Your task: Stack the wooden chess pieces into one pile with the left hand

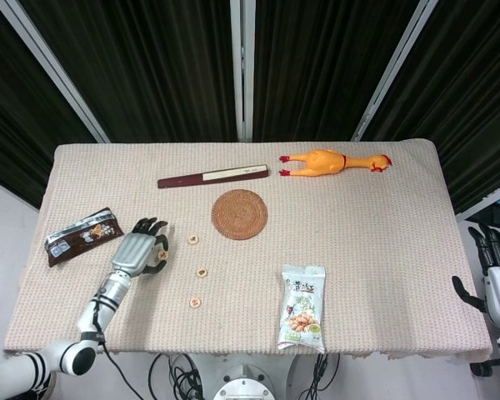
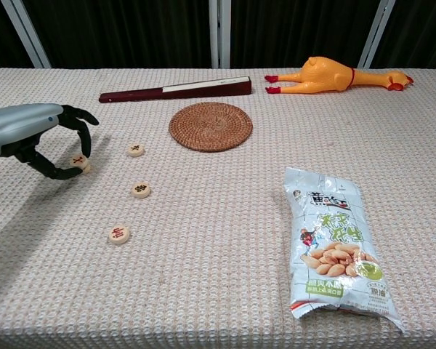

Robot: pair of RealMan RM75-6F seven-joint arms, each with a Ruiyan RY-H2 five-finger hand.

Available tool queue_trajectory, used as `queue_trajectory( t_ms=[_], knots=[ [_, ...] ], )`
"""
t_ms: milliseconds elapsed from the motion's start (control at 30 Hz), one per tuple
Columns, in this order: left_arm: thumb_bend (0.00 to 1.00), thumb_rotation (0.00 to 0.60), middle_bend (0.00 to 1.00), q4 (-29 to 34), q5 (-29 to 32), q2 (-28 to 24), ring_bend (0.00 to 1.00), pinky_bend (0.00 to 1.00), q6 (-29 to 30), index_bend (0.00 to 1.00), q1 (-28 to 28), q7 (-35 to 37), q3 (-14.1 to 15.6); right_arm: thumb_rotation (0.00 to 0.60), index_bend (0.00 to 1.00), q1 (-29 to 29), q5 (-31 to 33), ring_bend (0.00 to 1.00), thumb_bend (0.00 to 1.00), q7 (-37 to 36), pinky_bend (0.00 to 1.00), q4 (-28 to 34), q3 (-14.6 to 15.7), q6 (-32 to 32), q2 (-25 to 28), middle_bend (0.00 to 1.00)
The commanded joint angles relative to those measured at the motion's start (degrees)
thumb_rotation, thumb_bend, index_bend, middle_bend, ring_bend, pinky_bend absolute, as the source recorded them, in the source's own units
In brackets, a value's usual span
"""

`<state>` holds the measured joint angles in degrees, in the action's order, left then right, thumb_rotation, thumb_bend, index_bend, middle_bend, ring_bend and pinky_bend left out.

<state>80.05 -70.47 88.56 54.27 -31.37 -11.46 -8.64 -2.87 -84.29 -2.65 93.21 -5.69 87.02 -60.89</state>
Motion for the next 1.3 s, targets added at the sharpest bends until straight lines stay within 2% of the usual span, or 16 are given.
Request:
queue_trajectory(
  t_ms=[33, 500, 933, 1300],
  knots=[
    [0.29, 0.6, 0.11, -0.43, 0.38, 0.25, 0.0, 0.0, -0.21, 0.51, -0.24, 0.34, 0.11, 0.6, 0.0, -0.02, 0.04, 0.0, 0.24, 0.07, 0.0, 0.0, 0.0, -0.05, -0.04, 0.0],
    [0.29, 0.6, 0.11, -2.47, 0.83, 1.17, 0.0, 0.0, 0.08, 0.49, -1.03, 1.11, 0.79, 0.6, 0.0, 0.18, 0.6, 0.0, 0.24, -0.3, 0.0, 0.33, -0.24, 0.08, 0.03, 0.0],
    [0.29, 0.6, 0.1, -2.45, 0.79, 1.03, 0.0, 0.0, 0.46, 0.37, -1.2, 1.59, 1.5, 0.6, 0.0, 0.28, 0.64, 0.0, 0.24, -0.24, 0.0, 0.5, -0.26, 0.16, 0.05, 0.0],
    [0.29, 0.6, 0.1, 1.15, -0.47, -0.16, 0.0, 0.0, 1.81, 0.36, -1.45, 0.58, 1.92, 0.6, 0.0, 0.47, 0.33, 0.0, 0.24, -0.53, 0.0, 0.46, -0.27, 0.64, 0.06, 0.0]
  ],
)
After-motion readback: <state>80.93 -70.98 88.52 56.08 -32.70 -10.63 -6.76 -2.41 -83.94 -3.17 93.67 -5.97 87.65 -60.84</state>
